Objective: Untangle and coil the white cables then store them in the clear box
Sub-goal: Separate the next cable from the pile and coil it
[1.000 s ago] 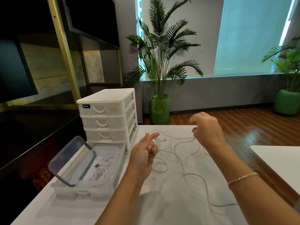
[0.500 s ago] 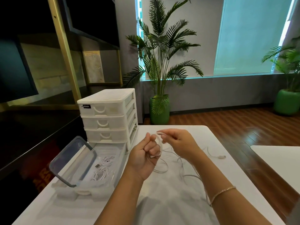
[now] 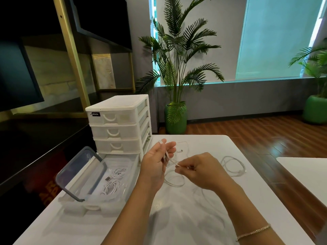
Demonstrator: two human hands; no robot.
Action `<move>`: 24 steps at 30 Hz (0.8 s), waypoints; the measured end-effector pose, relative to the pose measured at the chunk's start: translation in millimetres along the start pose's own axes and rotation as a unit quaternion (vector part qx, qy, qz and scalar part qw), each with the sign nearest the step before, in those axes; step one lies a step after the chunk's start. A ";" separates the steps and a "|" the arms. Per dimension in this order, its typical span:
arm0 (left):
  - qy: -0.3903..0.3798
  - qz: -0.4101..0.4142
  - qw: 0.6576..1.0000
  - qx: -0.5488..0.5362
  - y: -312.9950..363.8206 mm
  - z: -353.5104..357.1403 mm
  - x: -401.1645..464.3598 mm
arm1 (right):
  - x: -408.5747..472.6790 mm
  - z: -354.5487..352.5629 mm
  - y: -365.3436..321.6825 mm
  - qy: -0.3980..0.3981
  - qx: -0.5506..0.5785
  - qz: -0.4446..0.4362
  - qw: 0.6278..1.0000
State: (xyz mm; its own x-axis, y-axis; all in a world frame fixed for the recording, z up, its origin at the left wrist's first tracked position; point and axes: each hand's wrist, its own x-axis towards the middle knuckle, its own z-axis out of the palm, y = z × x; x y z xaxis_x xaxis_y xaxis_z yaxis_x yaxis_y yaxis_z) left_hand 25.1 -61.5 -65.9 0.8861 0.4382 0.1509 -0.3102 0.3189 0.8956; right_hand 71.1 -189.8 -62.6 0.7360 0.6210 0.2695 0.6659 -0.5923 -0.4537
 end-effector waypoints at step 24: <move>-0.187 0.000 0.918 0.350 -14.5 2.8 -6.0 | -3.2 -16.6 9.1 0.181 0.027 0.018 0.983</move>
State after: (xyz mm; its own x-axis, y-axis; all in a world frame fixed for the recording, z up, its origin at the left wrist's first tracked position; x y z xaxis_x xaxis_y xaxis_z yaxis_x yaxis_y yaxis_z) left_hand 25.3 -71.1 -78.6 0.9831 0.0773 0.1657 -0.1279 -0.3571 0.9253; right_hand 76.9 -205.7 -53.5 0.7600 0.3714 0.5334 0.6391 -0.5762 -0.5095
